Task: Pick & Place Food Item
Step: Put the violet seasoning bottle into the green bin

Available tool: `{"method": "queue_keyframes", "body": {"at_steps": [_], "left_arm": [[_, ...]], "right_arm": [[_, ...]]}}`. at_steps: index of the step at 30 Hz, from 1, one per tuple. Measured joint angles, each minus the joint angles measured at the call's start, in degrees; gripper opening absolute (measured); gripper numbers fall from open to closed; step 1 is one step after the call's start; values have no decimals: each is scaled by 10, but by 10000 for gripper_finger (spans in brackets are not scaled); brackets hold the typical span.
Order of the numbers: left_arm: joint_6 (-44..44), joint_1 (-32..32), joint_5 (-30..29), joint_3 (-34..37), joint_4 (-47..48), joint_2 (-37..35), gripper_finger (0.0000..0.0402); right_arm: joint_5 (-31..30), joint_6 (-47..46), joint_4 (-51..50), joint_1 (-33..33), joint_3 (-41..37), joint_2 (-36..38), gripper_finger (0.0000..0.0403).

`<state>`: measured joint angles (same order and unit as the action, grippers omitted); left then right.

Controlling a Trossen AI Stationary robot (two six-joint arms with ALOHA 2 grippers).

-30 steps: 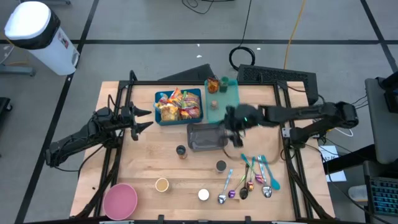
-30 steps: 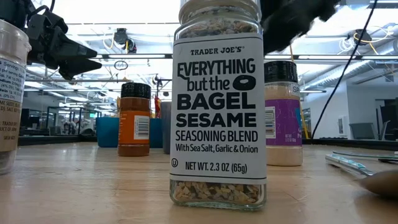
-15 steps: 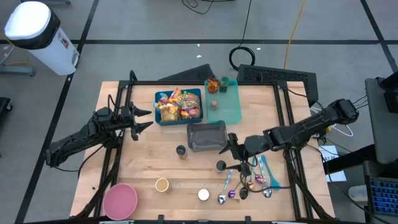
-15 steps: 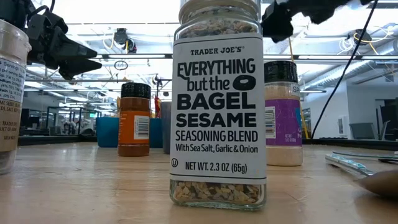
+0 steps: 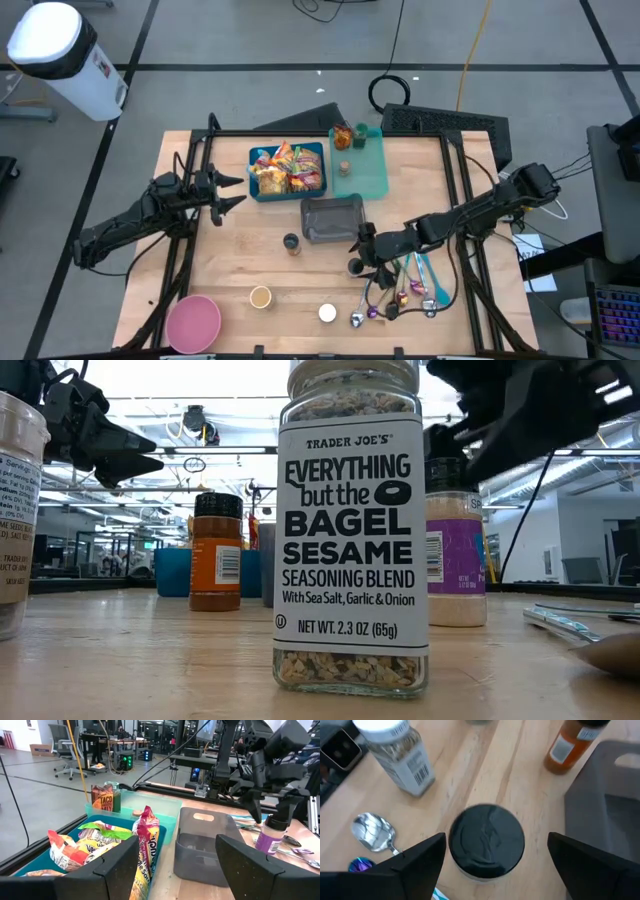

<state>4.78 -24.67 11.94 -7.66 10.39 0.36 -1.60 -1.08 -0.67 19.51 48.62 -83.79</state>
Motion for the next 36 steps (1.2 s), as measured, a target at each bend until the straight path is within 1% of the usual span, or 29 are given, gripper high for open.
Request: {"method": "queue_keyframes", "body": {"at_steps": [5,8,11,16,17,22,25,28,32,36], "left_arm": [[0,0,0,0,0,0,271],[0,0,0,0,0,0,271],[0,0,0,0,0,0,271],[0,0,0,0,0,0,271],[0,0,0,0,0,0,271],[0,0,0,0,0,0,271],[0,0,0,0,0,0,271],[0,0,0,0,0,0,271],[0,0,0,0,-1,0,271],[0,0,0,0,0,0,271]], "right_arm": [[1,0,0,0,0,-7,321],[1,0,4,0,0,-5,301],[1,-8,6,1,0,-2,270],[3,-38,3,0,0,-3,201],[3,-39,3,0,0,-3,192],[3,-41,-27,-3,6,32,192],[-1,-49,-43,-13,11,74,192],[-20,-58,-48,-33,13,124,195],[-45,-58,-72,-73,13,191,211],[-45,-57,-108,-139,14,244,197]]}}
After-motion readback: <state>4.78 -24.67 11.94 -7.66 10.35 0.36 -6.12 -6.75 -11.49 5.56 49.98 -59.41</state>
